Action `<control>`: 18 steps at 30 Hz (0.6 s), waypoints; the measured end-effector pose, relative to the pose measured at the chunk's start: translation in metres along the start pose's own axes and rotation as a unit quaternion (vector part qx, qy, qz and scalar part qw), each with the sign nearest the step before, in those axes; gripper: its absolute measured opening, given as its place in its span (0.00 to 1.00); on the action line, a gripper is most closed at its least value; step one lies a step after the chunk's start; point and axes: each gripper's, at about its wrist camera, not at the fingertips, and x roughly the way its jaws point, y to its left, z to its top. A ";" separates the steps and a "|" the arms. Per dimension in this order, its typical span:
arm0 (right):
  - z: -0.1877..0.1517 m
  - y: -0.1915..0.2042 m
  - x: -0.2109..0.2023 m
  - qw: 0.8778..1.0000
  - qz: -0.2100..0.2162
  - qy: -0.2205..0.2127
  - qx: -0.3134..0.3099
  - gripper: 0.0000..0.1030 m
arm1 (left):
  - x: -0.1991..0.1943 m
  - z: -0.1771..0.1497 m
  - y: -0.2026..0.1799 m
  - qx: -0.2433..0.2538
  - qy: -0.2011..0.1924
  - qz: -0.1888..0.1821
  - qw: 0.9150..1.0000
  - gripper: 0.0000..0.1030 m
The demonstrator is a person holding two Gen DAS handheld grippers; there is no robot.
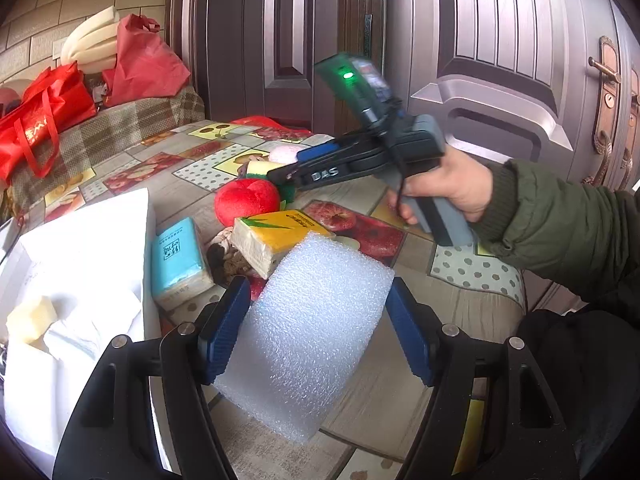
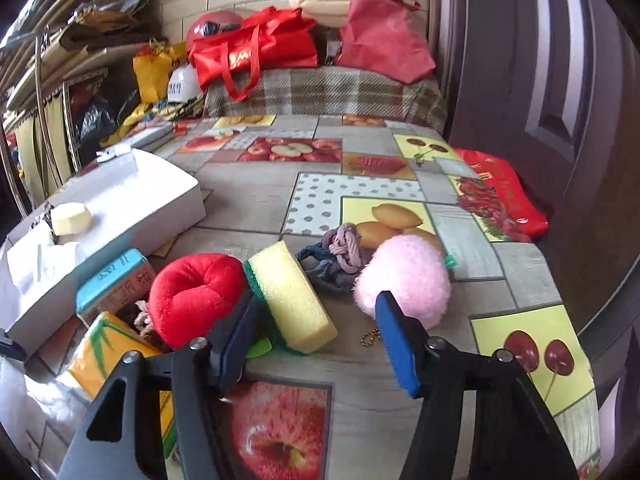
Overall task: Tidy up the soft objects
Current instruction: 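Grasp the white foam strip with the left tool while the right tool grasps the green-and-yellow sponge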
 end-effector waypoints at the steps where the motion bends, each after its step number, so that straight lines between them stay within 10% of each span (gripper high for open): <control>1: 0.001 0.002 0.004 1.000 0.005 0.007 -0.002 0.56 | 0.000 0.000 0.000 -0.001 0.000 0.000 1.000 0.68; 14: 0.011 0.005 0.025 0.999 0.023 0.036 0.000 0.54 | -0.002 0.000 0.002 -0.010 -0.004 0.004 1.000 0.68; 16: 0.012 0.007 0.030 0.998 0.030 0.047 -0.005 0.30 | -0.002 -0.001 0.002 -0.011 -0.007 0.007 1.000 0.68; 18: 0.010 0.008 0.033 0.998 0.029 0.053 -0.009 0.28 | -0.004 -0.001 0.003 -0.018 -0.012 0.014 1.000 0.68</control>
